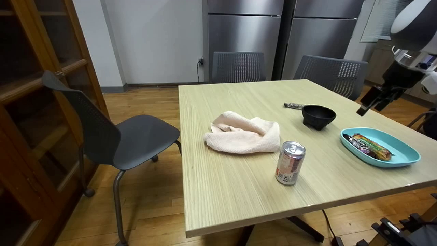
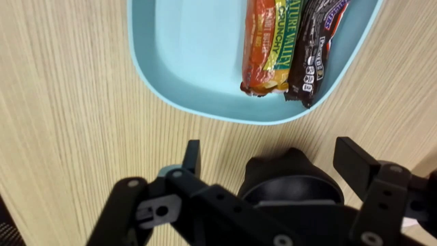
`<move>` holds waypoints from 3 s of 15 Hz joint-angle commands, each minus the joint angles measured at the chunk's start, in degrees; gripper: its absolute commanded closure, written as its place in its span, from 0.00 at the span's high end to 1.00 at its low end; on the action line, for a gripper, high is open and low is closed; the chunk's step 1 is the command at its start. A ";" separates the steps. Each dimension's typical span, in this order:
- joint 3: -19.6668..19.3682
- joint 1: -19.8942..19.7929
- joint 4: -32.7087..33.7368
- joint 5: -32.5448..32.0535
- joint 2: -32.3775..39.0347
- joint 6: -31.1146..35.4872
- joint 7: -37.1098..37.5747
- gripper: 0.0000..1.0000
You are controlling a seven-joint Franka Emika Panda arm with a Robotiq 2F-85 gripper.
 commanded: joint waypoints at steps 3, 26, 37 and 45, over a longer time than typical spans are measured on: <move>0.20 -0.43 3.84 -1.84 -2.95 -1.96 -2.73 1.00; -5.25 5.04 23.73 -7.63 7.74 -8.86 -3.91 1.00; -10.45 13.54 38.94 -8.31 19.14 -13.19 -11.54 1.00; -13.83 18.33 43.96 -8.35 24.74 -12.44 -7.57 1.00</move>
